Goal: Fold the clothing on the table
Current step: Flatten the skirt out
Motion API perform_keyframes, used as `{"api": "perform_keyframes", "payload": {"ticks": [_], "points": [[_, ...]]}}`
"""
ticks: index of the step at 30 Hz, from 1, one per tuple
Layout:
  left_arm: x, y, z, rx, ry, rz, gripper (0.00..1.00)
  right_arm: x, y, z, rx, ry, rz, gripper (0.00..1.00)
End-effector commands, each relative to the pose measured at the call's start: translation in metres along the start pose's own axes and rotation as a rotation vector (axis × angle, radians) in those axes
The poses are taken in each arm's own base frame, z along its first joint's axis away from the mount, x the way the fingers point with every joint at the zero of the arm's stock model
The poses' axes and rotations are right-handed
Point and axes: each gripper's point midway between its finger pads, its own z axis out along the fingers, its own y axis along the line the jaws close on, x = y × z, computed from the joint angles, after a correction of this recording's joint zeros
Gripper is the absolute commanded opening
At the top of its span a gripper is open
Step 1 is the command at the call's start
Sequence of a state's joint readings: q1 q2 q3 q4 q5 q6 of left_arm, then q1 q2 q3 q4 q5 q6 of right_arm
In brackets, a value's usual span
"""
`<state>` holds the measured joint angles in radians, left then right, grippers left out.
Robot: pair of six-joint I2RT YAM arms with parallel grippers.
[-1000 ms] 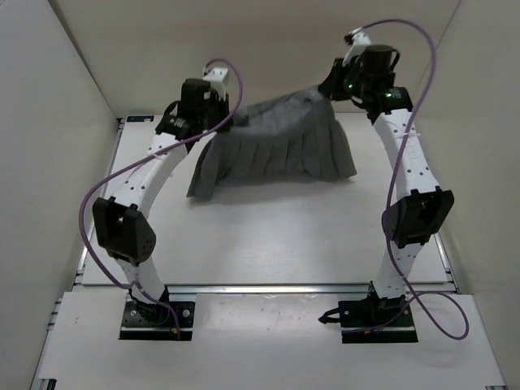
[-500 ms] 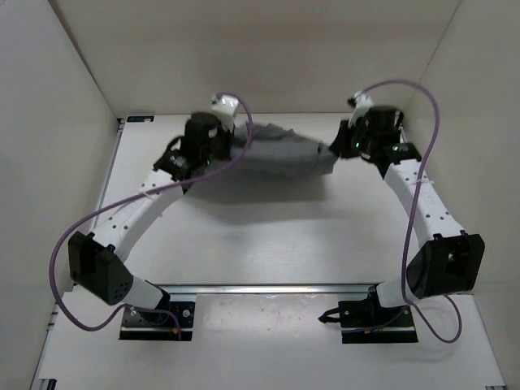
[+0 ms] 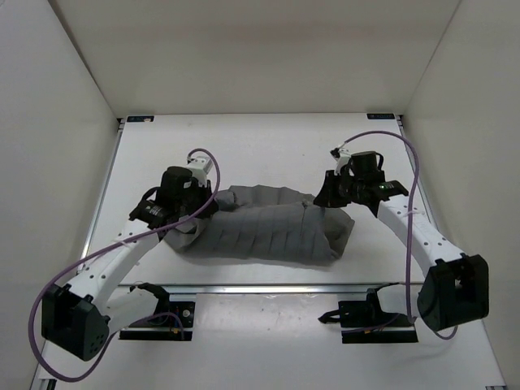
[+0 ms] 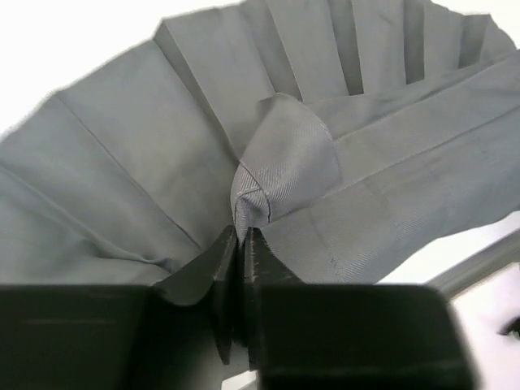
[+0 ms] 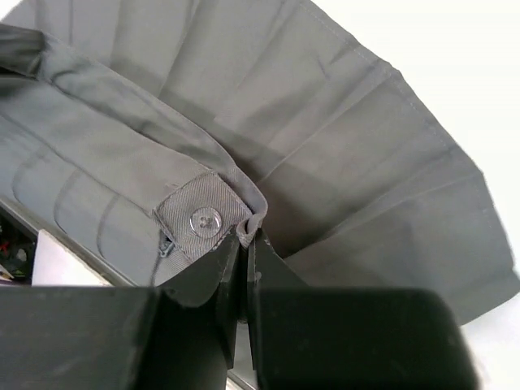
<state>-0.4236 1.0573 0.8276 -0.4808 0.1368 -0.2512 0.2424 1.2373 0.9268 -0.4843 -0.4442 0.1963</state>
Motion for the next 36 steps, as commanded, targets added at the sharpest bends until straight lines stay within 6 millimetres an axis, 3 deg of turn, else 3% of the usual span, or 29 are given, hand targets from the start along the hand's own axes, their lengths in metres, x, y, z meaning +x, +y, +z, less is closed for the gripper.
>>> {"api": "perform_keyframes", "payload": {"ticks": [1,2,5,8,11,17,27,36], "points": [[0.007,-0.004,0.011,0.048,0.04,-0.033,0.2,-0.018,0.006,0.013,-0.007,-0.025,-0.036,0.0],[0.014,-0.007,0.013,0.073,0.061,-0.04,0.31,-0.019,0.008,0.016,-0.015,-0.021,-0.043,0.0],[0.021,-0.014,0.017,0.13,0.072,-0.055,0.48,-0.011,0.011,0.022,-0.036,0.015,-0.042,0.0],[0.016,-0.023,0.02,0.168,0.055,-0.014,0.64,-0.006,0.014,0.025,-0.048,0.026,-0.051,0.0],[0.02,-0.027,0.026,0.181,0.085,0.036,0.7,0.001,0.015,0.024,-0.058,0.035,-0.052,0.0],[0.035,-0.007,0.054,0.135,0.184,0.09,0.71,0.007,0.012,0.021,-0.065,0.027,-0.025,0.0],[-0.014,0.002,0.088,0.072,0.118,0.132,0.76,0.016,0.013,0.021,-0.069,0.034,0.005,0.0],[0.038,0.021,0.105,0.054,0.278,0.091,0.7,0.016,0.009,0.019,-0.066,0.026,0.008,0.0]]}}
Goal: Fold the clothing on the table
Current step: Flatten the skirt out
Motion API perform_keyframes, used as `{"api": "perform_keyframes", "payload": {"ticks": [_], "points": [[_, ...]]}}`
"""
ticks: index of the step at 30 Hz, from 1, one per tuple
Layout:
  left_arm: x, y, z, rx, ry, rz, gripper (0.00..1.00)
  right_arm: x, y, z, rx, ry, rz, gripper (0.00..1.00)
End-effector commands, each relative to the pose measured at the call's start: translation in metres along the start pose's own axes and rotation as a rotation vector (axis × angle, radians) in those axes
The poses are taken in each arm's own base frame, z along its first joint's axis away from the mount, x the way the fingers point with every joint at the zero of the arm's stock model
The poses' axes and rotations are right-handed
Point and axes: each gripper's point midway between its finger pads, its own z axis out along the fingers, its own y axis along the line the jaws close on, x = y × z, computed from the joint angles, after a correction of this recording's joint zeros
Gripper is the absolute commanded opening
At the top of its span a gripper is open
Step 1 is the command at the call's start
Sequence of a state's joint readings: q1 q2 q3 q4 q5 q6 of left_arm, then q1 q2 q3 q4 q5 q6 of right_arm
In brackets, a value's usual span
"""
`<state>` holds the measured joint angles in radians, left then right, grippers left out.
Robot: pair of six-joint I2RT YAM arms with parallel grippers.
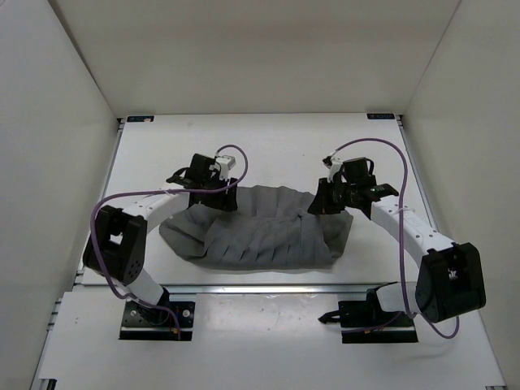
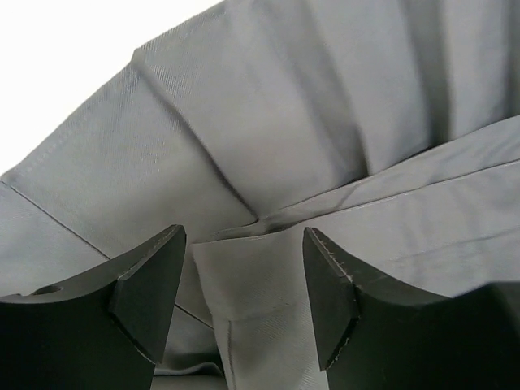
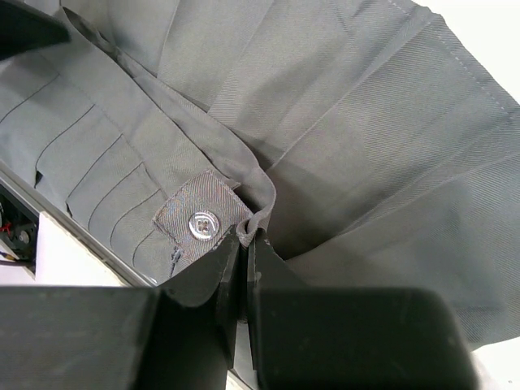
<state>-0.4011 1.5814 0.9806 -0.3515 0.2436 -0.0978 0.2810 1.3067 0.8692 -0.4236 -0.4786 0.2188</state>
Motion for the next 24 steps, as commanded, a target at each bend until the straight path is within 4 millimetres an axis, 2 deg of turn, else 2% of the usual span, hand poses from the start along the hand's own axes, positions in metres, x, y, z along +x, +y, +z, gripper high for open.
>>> {"api": "perform_keyframes", "payload": {"ticks": [1,4,8,10,13,14,16,18,20,21,24], "points": [[0.016,0.0,0.001,0.01,0.043,0.004,0.7,-0.011,0.006,-0.008,-0.023,-0.063,-0.022,0.0],[0.014,-0.003,0.0,0.025,0.026,-0.004,0.66,-0.01,0.005,-0.008,-0.023,-0.06,-0.012,0.0],[0.013,-0.005,0.001,0.053,0.027,-0.029,0.53,-0.009,0.005,-0.006,-0.021,-0.049,-0.017,0.0],[0.014,-0.008,0.001,0.065,0.03,-0.034,0.43,-0.01,0.006,-0.006,-0.026,-0.055,-0.019,0.0],[0.007,-0.013,-0.002,0.084,0.014,-0.04,0.08,-0.012,0.003,-0.008,-0.015,-0.067,-0.021,0.0],[0.003,-0.01,-0.001,0.074,0.005,-0.047,0.0,-0.014,0.002,-0.009,-0.009,-0.073,-0.013,0.0],[-0.002,-0.013,-0.005,0.079,-0.001,-0.046,0.0,-0.02,-0.003,-0.012,0.008,-0.091,-0.007,0.0],[-0.021,-0.013,-0.011,0.061,-0.037,-0.012,0.0,-0.03,-0.01,-0.013,0.026,-0.108,-0.002,0.0],[-0.057,-0.01,-0.022,0.033,-0.105,0.01,0.0,-0.065,-0.021,-0.026,0.06,-0.18,-0.01,0.0],[-0.064,-0.007,-0.023,0.021,-0.111,0.016,0.0,-0.074,-0.027,-0.028,0.079,-0.193,-0.009,0.0],[-0.151,-0.005,-0.05,0.011,-0.294,0.037,0.0,-0.154,-0.032,-0.052,0.115,-0.33,-0.095,0.0]]}}
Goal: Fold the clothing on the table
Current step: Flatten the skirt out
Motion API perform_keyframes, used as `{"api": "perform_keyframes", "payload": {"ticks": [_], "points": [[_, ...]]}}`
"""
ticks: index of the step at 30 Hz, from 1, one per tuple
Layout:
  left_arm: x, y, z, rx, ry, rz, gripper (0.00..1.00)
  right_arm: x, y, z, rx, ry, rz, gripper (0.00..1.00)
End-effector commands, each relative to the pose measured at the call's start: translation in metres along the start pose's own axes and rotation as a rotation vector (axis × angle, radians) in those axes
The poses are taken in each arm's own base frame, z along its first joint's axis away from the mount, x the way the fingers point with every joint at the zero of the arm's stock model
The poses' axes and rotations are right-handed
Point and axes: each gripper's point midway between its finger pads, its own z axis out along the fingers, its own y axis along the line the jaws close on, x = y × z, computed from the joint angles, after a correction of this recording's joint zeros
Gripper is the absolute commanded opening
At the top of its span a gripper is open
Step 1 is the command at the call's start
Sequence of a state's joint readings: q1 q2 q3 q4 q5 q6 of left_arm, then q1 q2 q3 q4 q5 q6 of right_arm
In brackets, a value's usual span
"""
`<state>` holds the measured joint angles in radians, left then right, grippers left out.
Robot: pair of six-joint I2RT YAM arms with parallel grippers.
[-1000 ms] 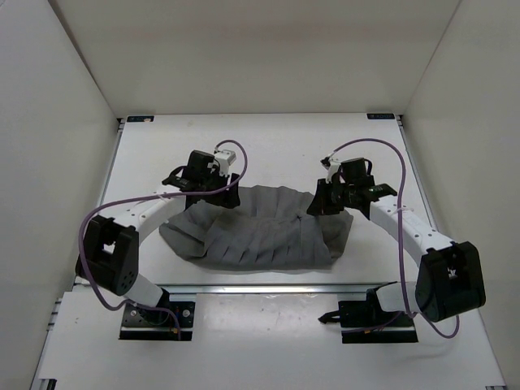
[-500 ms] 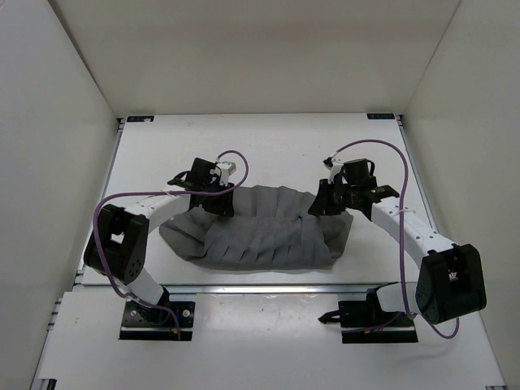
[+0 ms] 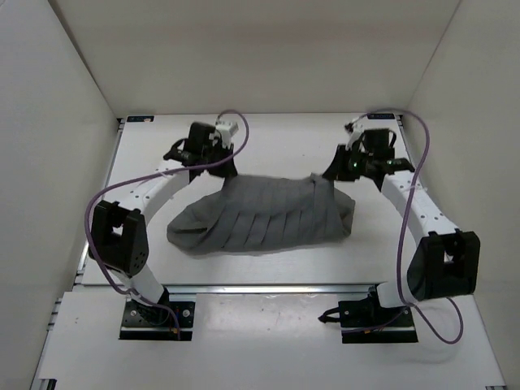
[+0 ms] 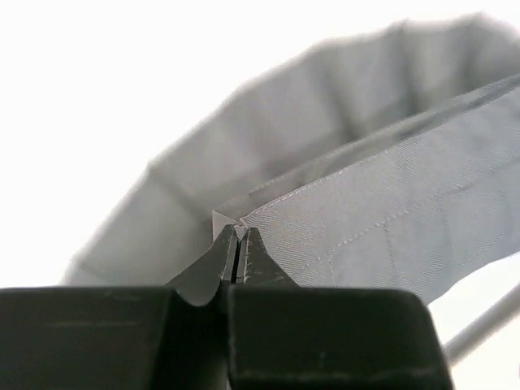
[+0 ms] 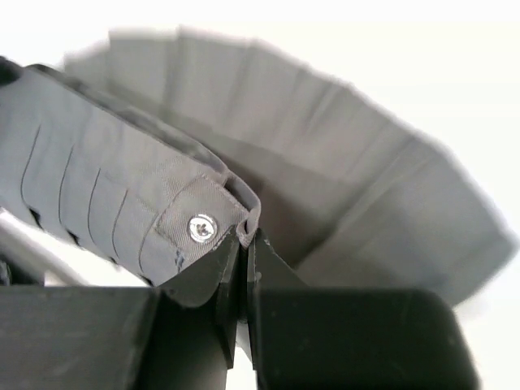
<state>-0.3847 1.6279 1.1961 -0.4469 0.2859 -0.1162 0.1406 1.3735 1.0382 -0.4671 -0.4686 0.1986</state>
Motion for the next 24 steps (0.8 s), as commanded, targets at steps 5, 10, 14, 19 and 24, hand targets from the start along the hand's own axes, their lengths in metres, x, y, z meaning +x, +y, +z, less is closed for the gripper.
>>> {"api": "perform_keyframes", "payload": {"ticks": [5,10,14,19,24], "points": [[-0.253,-0.012,-0.084,-0.09,-0.519,0.167,0.0,-0.229,0.02,-0.07,0.085,-0.472,-0.277,0.01],[-0.333,-0.057,-0.206,-0.211,-0.915,0.306,0.0,-0.316,0.061,-0.15,0.192,-0.748,-0.452,0.0],[-0.315,-0.065,-0.236,-0.2,-0.941,0.323,0.0,-0.293,0.054,-0.175,0.247,-0.774,-0.469,0.0],[-0.182,-0.037,-0.155,-0.219,-0.653,0.254,0.0,-0.168,-0.007,-0.12,0.288,-0.545,-0.365,0.0],[-0.03,-0.032,-0.137,-0.123,-0.451,0.038,0.0,-0.031,-0.007,-0.086,0.199,-0.282,-0.241,0.0]]}}
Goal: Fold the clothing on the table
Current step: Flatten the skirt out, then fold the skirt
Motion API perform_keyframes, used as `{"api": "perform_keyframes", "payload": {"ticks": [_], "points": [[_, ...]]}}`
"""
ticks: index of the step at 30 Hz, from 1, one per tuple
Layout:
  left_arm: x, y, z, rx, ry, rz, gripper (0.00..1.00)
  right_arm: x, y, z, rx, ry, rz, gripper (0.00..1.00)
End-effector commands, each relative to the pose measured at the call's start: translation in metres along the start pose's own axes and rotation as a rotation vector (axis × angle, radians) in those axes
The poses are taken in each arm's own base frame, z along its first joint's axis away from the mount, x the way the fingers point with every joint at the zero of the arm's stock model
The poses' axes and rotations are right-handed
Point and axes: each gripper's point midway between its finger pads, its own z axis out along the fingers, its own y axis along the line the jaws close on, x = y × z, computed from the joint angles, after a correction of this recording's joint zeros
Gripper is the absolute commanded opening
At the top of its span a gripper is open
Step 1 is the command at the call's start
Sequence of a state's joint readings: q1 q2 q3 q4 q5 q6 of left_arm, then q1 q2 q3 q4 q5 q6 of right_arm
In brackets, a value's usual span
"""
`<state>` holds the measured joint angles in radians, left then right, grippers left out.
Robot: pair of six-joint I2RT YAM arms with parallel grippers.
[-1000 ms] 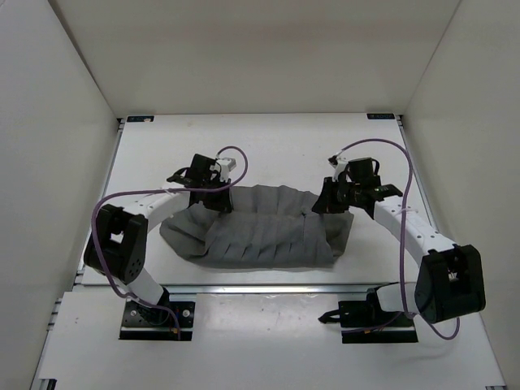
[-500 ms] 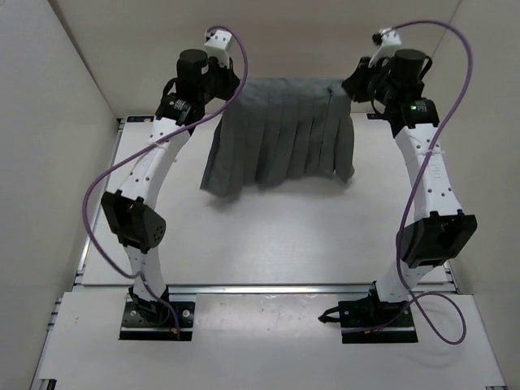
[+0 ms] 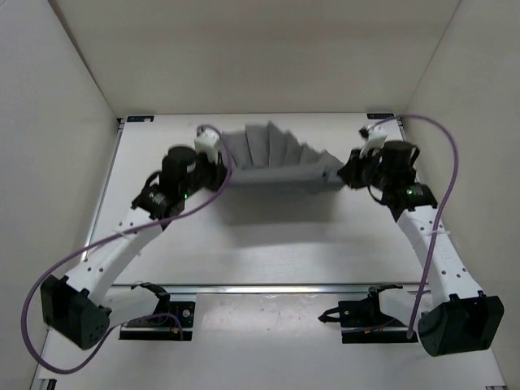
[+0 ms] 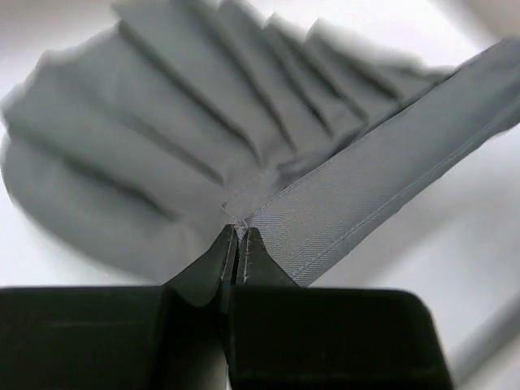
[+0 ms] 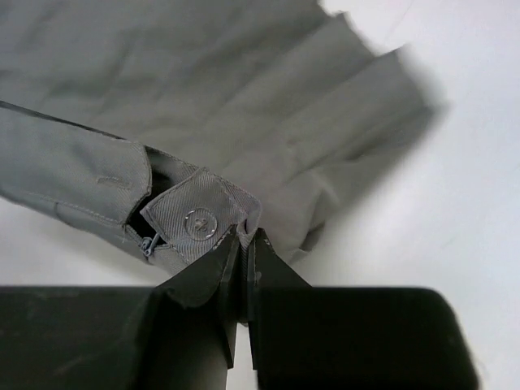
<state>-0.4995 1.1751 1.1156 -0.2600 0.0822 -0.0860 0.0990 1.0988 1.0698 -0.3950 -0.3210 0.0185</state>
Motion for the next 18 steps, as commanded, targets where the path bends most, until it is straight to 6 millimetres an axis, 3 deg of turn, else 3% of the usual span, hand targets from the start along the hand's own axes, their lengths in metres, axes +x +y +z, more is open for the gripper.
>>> {"api": "perform_keyframes", "payload": {"ticks": [1,2,4,7,10,11,15,18], "points": [[0.079,0.013,-0.048,-0.099,0.153,-0.149,0.0,0.072,0.009,-0.016,0.017,0.171,0.075,0.0],[0.099,0.011,-0.054,-0.098,0.2,-0.194,0.0,0.09,0.025,-0.016,-0.038,0.218,0.103,0.01],[0.122,0.004,-0.072,-0.08,0.268,-0.256,0.0,0.115,0.046,-0.02,-0.11,0.291,0.152,0.0],[0.126,0.011,-0.073,-0.106,0.259,-0.318,0.0,0.128,0.064,-0.012,-0.153,0.313,0.174,0.01],[0.135,0.027,-0.054,-0.14,0.298,-0.349,0.0,0.132,0.057,0.009,-0.156,0.332,0.187,0.0],[0.131,0.033,-0.047,-0.147,0.299,-0.344,0.0,0.122,0.052,0.013,-0.159,0.312,0.195,0.0],[0.168,0.039,-0.017,-0.174,0.466,-0.277,0.0,0.121,0.043,0.045,-0.162,0.373,0.188,0.0],[0.186,0.037,-0.008,-0.156,0.525,-0.27,0.0,0.126,0.052,0.056,-0.19,0.414,0.189,0.0]]}}
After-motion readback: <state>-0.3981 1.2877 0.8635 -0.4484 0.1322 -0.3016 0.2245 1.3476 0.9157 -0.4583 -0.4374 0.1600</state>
